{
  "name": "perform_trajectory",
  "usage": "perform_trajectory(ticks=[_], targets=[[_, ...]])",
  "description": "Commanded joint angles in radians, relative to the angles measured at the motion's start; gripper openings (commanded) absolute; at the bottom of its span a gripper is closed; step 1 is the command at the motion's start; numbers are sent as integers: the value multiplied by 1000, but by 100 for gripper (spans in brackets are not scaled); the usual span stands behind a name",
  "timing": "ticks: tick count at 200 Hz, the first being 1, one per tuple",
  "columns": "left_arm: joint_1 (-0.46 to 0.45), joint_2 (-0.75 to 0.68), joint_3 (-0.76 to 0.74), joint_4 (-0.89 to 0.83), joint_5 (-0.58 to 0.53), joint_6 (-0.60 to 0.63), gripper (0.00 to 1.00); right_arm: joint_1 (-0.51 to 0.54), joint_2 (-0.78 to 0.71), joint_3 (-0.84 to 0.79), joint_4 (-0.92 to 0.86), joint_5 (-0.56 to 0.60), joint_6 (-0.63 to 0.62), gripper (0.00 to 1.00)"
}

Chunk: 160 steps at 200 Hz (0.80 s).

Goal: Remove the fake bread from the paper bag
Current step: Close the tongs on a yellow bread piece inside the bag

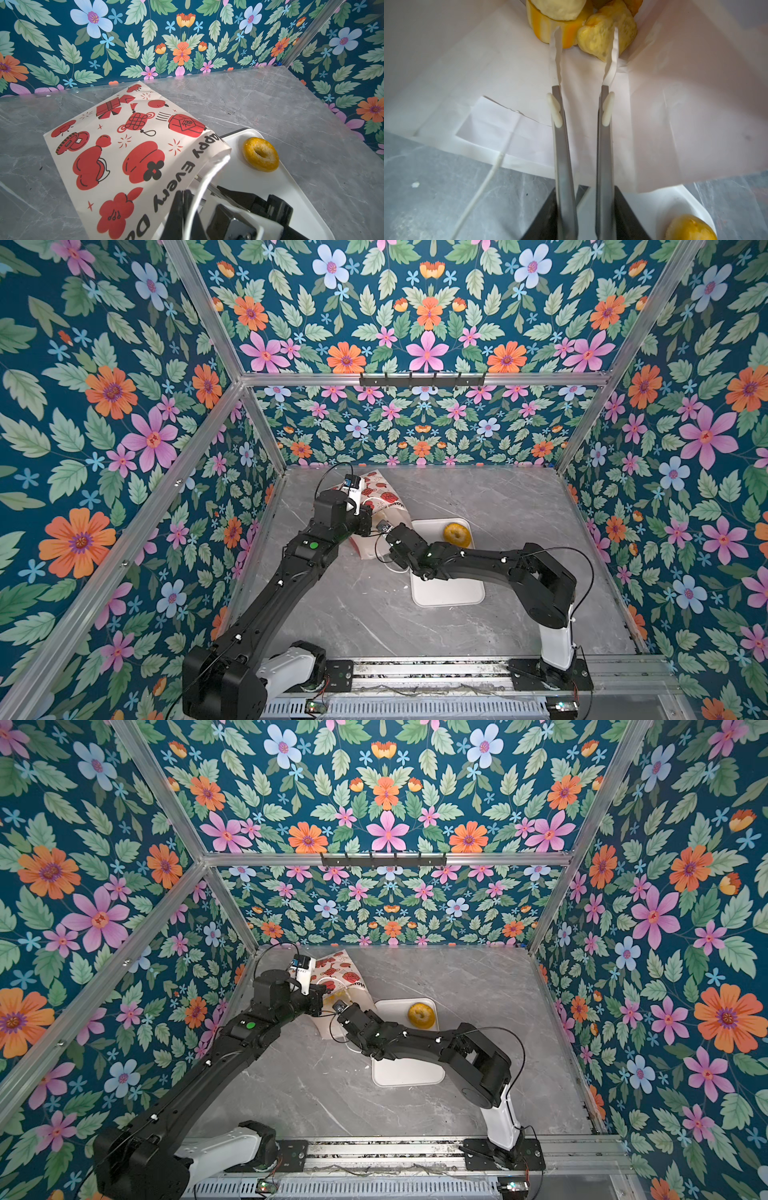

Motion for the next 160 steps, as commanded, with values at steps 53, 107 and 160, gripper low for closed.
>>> perform_trajectory(ticks=[53,107,160], targets=[[1,11,0,21,10,-1,0,0,-31,-15,15,23,6,38],[1,5,1,19,11,-2,0,-5,34,40,33,51,0,38],[1,9,-2,20,12,-2,0,-25,55,63,49,91,7,33]])
